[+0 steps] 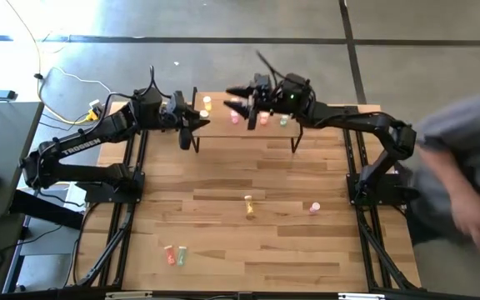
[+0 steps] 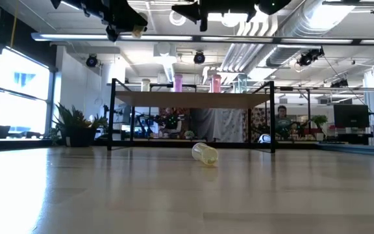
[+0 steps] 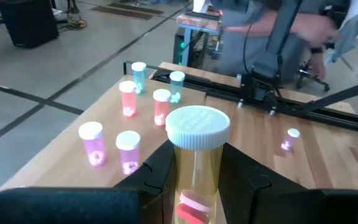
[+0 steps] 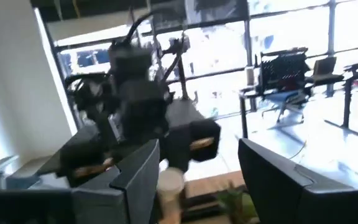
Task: Pick and place medicine bottles onto shelf by color
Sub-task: Put the bottom yellow pill bottle on the shelf, then put the red pill bottle on the shelf
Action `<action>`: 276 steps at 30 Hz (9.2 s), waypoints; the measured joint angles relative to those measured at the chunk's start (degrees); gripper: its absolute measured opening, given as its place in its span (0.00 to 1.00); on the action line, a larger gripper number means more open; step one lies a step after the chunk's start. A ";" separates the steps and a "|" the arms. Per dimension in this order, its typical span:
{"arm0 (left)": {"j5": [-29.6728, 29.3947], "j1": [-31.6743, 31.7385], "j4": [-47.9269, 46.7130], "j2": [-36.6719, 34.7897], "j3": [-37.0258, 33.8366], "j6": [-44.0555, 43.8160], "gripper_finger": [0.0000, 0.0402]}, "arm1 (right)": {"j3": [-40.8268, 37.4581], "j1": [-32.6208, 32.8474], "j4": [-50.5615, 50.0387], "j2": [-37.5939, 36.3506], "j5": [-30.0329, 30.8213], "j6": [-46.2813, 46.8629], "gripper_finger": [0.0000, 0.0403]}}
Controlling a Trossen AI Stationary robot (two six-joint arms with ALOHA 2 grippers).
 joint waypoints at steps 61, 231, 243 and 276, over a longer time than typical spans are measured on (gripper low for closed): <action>1.49 1.29 6.23 4.92 0.00 -0.01 0.21 | 16.06 1.84 -17.64 13.85 -3.29 -4.40 0.41; -6.56 1.44 -9.39 -14.12 0.02 -3.57 0.60 | 23.95 3.01 -24.32 28.72 17.94 -15.93 0.26; -6.56 1.44 -10.60 -14.12 0.00 -3.57 0.60 | 23.93 2.98 -24.94 28.80 17.62 -14.75 0.38; -6.69 1.38 -16.26 -14.14 0.00 -4.17 0.60 | 27.08 3.43 -29.54 24.89 19.71 -11.54 0.45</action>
